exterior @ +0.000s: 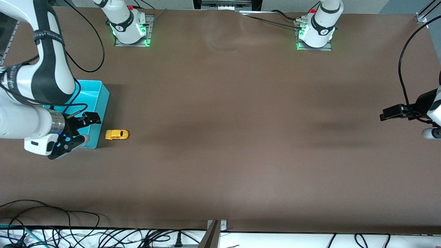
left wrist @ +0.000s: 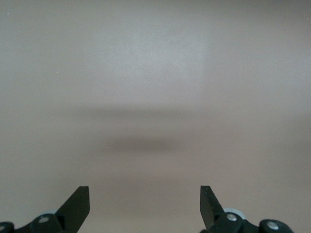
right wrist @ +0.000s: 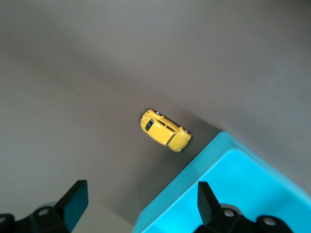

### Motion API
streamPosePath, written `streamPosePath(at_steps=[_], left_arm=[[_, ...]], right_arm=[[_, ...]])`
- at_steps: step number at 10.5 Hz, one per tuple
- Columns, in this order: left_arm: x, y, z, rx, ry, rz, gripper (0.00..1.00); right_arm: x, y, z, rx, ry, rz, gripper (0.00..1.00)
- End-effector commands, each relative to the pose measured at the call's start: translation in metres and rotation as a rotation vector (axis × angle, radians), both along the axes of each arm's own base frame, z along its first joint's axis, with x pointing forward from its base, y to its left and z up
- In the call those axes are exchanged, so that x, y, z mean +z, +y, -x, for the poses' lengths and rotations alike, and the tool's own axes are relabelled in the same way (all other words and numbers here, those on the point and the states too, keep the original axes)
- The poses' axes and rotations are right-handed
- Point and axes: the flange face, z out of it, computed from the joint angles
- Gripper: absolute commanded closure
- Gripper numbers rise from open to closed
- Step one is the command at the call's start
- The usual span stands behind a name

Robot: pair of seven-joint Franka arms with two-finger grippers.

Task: Wind up and store yellow beetle car
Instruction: 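Reach the right gripper to the car while the left gripper retracts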

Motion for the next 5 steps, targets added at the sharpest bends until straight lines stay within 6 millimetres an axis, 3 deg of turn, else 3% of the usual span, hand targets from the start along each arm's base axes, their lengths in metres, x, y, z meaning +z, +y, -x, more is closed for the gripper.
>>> streamPosePath(at_steps=[1, 5], left_arm=[[0.019, -0.001, 0.009, -0.027, -0.018, 0.016, 0.00], [0.018, 0.000, 0.009, -0.022, -0.018, 0.015, 0.00]], right_arm=[[-0.054, -0.013, 0.025, 0.276, -0.073, -0.045, 0.00], [-0.099, -0.007, 0.076, 0.468, -0.155, -0.054, 0.00]])
